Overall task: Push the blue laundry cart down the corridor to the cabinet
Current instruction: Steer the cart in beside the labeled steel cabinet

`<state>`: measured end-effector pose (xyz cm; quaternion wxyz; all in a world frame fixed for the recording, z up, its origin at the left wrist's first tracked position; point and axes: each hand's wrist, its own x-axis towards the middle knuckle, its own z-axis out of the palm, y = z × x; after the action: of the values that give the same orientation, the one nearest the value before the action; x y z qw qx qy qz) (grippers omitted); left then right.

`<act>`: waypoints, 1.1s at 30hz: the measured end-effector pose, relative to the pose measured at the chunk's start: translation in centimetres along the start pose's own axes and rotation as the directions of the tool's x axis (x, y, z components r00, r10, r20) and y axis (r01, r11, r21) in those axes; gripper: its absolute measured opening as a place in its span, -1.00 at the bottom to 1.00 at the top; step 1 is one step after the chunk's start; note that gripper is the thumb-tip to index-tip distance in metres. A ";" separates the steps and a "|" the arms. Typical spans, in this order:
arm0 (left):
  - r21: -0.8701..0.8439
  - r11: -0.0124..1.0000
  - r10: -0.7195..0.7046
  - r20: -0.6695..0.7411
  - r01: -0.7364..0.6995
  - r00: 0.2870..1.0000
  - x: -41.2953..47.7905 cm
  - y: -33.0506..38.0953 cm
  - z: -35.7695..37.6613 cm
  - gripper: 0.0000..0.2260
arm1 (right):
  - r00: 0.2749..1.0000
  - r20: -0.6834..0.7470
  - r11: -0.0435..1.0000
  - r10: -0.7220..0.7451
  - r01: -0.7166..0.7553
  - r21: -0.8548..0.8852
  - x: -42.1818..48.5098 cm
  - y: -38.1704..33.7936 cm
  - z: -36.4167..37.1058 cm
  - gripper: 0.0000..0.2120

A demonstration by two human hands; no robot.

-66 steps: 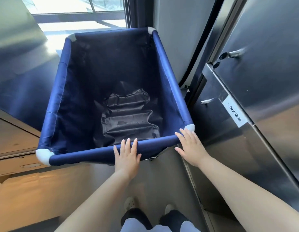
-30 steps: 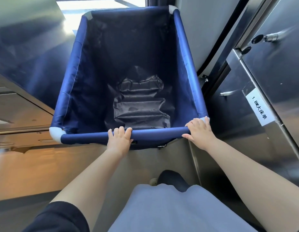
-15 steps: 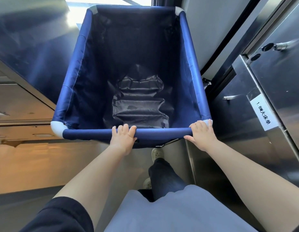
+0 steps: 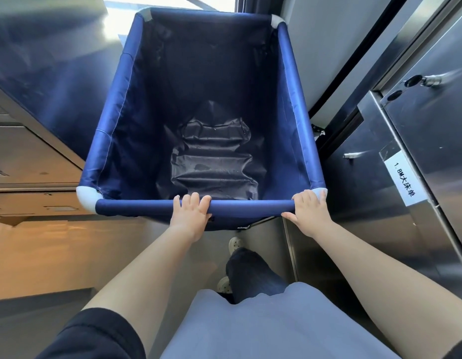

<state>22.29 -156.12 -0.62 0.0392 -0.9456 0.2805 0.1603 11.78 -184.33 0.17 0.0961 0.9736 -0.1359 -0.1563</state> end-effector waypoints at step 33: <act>-0.027 0.998 -0.064 -0.040 0.063 0.997 -0.5 0.7 0.0 -0.62 | 0.999 0.022 0.992 -0.023 0.020 0.121 -0.2 0.4 0.3 -0.46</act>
<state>21.53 -156.48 -0.48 0.0263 -0.9576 0.2487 0.1432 11.43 -184.70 0.06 0.0337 0.9771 -0.1358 -0.1601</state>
